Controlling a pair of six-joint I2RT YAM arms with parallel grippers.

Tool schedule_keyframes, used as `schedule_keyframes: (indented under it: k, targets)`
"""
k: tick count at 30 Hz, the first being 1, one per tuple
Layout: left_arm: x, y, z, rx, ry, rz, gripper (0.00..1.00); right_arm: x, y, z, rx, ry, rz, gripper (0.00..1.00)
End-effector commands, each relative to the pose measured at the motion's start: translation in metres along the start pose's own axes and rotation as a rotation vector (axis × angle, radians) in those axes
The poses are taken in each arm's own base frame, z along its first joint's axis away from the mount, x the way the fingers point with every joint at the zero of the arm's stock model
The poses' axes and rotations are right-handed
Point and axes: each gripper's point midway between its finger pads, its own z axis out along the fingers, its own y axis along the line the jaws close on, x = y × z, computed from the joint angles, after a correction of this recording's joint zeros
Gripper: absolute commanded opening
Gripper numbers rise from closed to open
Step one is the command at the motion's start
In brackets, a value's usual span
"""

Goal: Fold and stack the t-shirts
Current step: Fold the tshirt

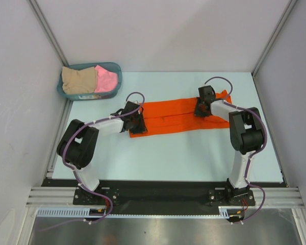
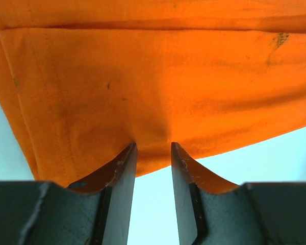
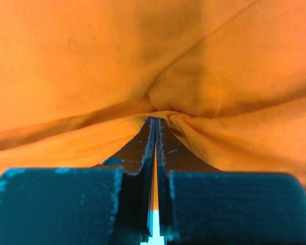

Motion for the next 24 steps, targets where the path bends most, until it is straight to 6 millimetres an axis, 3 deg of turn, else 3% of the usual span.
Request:
schedule_keyframes:
  k: [1,6,10,14,18,22,24]
  targets:
    - [0.002,0.016,-0.007,-0.046,-0.008,-0.011,0.39,-0.023,0.005,0.005,0.005,-0.060,-0.015,0.00]
    - [0.005,0.021,-0.011,-0.053,-0.014,-0.008,0.39,-0.016,0.005,0.003,0.000,-0.033,-0.013,0.00]
    - [0.005,0.022,-0.018,-0.047,-0.020,0.001,0.39,-0.006,0.005,-0.012,-0.021,-0.018,-0.009,0.00]
    - [-0.002,0.013,-0.031,-0.013,-0.051,0.012,0.40,-0.010,0.013,-0.044,-0.085,-0.033,0.004,0.02]
    - [-0.010,0.008,-0.042,-0.004,-0.088,0.041,0.42,-0.024,0.016,-0.073,-0.192,-0.049,0.054,0.18]
    - [-0.007,0.011,-0.043,-0.009,-0.084,0.044,0.43,-0.044,-0.019,-0.082,-0.169,-0.091,0.110,0.26]
    - [-0.002,0.013,-0.037,-0.014,-0.063,0.042,0.43,-0.046,-0.027,-0.081,-0.181,-0.086,0.126,0.26]
